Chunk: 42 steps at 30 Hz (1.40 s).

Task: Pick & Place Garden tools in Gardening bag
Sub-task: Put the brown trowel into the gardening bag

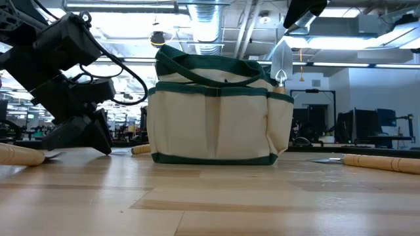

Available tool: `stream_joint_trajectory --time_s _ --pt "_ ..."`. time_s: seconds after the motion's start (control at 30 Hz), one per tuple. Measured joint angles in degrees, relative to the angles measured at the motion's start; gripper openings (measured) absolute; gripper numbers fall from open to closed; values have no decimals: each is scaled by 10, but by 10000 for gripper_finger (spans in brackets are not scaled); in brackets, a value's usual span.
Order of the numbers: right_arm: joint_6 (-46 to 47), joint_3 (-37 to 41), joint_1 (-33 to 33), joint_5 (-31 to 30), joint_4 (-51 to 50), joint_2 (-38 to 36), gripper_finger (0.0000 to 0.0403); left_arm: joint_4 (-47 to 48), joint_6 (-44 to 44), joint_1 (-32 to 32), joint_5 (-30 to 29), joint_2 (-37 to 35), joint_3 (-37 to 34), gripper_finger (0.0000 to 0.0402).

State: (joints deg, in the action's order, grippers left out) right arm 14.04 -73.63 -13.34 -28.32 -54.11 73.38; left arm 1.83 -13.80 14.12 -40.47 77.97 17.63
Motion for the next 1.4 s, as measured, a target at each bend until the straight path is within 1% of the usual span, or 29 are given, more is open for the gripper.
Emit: stream_joint_trajectory --time_s 0.17,0.3,0.43,0.7,0.87,0.97,1.07,1.2,1.3,1.4 --pt "0 0 0 0 0 0 0 -5 0 0 18 0 0 101" --pt "0 0 0 0 0 0 0 -2 3 1 -2 0 -1 102" --pt "0 0 0 0 0 0 0 -11 18 -3 -9 2 -9 102" --pt "0 0 0 0 6 0 0 -100 19 -17 -15 1 -51 101" --pt "0 0 0 0 7 0 0 -110 20 -32 -12 1 -54 101" --pt "0 0 0 0 7 0 0 -122 38 -44 -11 2 -55 101" --pt "0 0 0 0 7 0 0 -136 61 -54 -4 2 -56 91" --pt "0 0 0 0 7 0 0 -145 75 -58 5 2 -56 62" --pt "0 0 0 7 7 0 0 -162 74 -50 5 1 -55 43" --pt "0 0 0 13 6 0 0 -166 78 -35 6 1 -40 29"
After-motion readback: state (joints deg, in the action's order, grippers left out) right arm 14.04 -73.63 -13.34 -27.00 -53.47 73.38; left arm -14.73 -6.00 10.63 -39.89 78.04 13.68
